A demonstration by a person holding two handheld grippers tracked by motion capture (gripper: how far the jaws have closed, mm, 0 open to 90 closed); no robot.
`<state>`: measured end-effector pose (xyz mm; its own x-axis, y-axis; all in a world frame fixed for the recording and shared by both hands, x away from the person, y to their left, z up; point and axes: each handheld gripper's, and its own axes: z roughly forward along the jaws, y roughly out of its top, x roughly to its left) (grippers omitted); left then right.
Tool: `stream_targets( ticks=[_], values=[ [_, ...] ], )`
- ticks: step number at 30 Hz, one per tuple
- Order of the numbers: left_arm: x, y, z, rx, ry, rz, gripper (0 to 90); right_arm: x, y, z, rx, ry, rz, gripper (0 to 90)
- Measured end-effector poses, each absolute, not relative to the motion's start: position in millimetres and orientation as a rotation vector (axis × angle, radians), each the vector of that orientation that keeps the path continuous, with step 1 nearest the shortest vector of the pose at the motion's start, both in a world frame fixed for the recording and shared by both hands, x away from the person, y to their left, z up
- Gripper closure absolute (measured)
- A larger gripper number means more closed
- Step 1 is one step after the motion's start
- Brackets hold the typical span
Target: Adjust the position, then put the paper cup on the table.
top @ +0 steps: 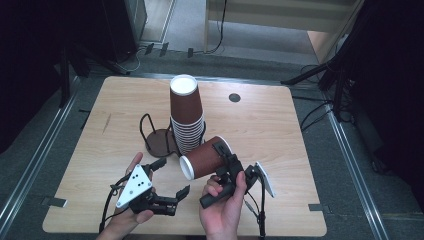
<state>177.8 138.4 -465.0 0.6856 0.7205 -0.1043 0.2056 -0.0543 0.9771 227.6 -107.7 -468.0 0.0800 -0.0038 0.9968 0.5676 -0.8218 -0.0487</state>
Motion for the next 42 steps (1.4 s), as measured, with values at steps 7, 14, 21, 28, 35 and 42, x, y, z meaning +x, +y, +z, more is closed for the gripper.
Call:
stream_targets(
  ticks=[7,14,21,28,35,42],
  values=[
    [180,145,-467,1.606,0.802,0.496,0.0,229,-106,-454,-1.951,-0.71,-1.884,10.1],
    [181,153,-466,1.595,0.831,0.508,0.0,228,-110,-448,-2.004,-0.814,-1.931,10.2],
    [183,167,-467,1.564,0.877,0.512,0.0,231,-108,-450,-2.085,-0.912,-1.999,10.4],
    [182,180,-469,1.559,0.917,0.548,0.0,235,-112,-457,-2.118,-1.05,-2.123,10.9],
    [172,200,-484,1.556,0.949,0.554,0.0,238,-121,-464,-2.156,-1.159,-2.171,11.1],
    [168,226,-507,1.55,1.034,0.569,0.0,237,-130,-469,-2.159,-1.221,-2.188,11.1]
  ],
)
